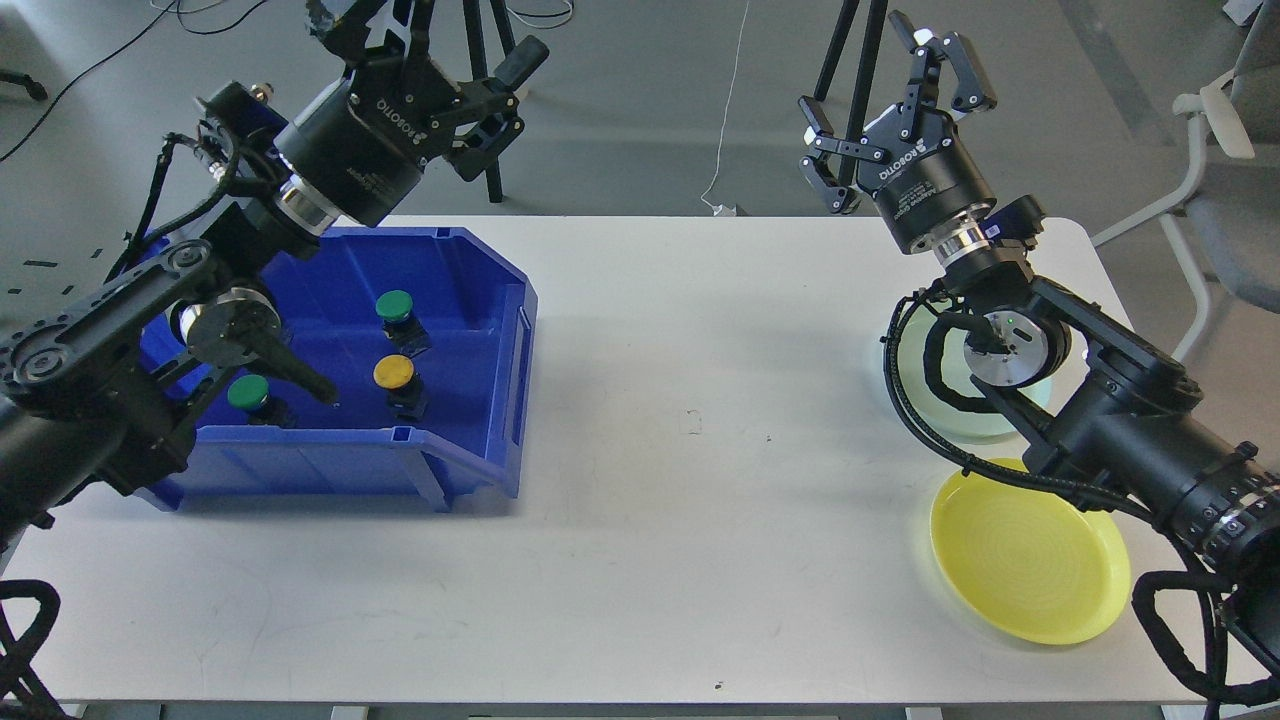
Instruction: Pass button and place on color plate
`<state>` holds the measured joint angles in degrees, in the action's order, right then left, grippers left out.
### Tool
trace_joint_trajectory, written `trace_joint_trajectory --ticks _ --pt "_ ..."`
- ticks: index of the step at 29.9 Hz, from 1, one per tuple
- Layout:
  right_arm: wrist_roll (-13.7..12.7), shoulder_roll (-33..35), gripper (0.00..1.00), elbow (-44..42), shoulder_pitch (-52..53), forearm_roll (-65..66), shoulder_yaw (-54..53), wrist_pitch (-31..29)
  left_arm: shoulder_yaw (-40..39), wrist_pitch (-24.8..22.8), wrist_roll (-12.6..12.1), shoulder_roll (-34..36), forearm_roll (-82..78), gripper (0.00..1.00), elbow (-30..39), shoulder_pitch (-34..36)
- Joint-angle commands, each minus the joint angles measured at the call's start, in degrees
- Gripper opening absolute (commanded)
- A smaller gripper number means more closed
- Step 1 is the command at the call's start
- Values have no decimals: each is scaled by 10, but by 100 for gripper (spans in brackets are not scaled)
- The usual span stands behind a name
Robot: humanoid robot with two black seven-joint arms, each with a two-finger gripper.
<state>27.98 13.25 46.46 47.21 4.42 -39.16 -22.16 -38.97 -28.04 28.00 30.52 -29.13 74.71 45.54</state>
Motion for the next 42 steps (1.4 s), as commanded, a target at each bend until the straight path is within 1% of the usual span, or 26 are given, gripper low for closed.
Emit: trace_joint_trajectory --ticks 1,2,4,8,10,12,14,16,18,22,24,29,33,36,42 --pt "0 9 99 0 -7 0 0 0 18 44 0 30 -69 87 72 9" --pt "0 13 99 1 -8 0 0 0 37 67 0 44 -100 87 74 19" --pt "0 19 99 2 -10 0 0 0 96 88 0 83 -162 87 76 49" --pt "0 24 99 4 -17 0 -1 0 243 89 0 202 -261 87 89 148" --pt "0 24 99 4 -20 0 -1 0 316 90 0 240 -296 87 82 202" --pt "0 24 99 4 -25 0 -1 0 393 89 0 260 -342 87 66 253" --pt "0 24 99 3 -26 0 -1 0 466 89 0 262 -384 87 46 291" --pt "0 23 99 3 -30 0 -2 0 534 89 0 254 -420 87 26 317" --pt "0 20 99 3 -32 0 -2 0 585 89 0 239 -447 87 1 329" --pt "0 20 99 3 -34 0 -1 0 644 91 0 177 -456 87 -78 329" --pt "0 21 99 3 -40 0 -2 0 667 100 0 155 -456 87 -103 329" --pt "0 24 99 3 -46 0 -1 -1 674 108 0 142 -455 87 -123 329" --pt "0 25 99 4 -51 0 -9 -2 680 108 0 114 -455 87 -163 322" --pt "0 25 99 4 -53 0 -11 -2 690 109 0 109 -455 87 -171 317" --pt "0 25 99 4 -53 0 -11 -2 688 110 0 107 -455 87 -184 298"
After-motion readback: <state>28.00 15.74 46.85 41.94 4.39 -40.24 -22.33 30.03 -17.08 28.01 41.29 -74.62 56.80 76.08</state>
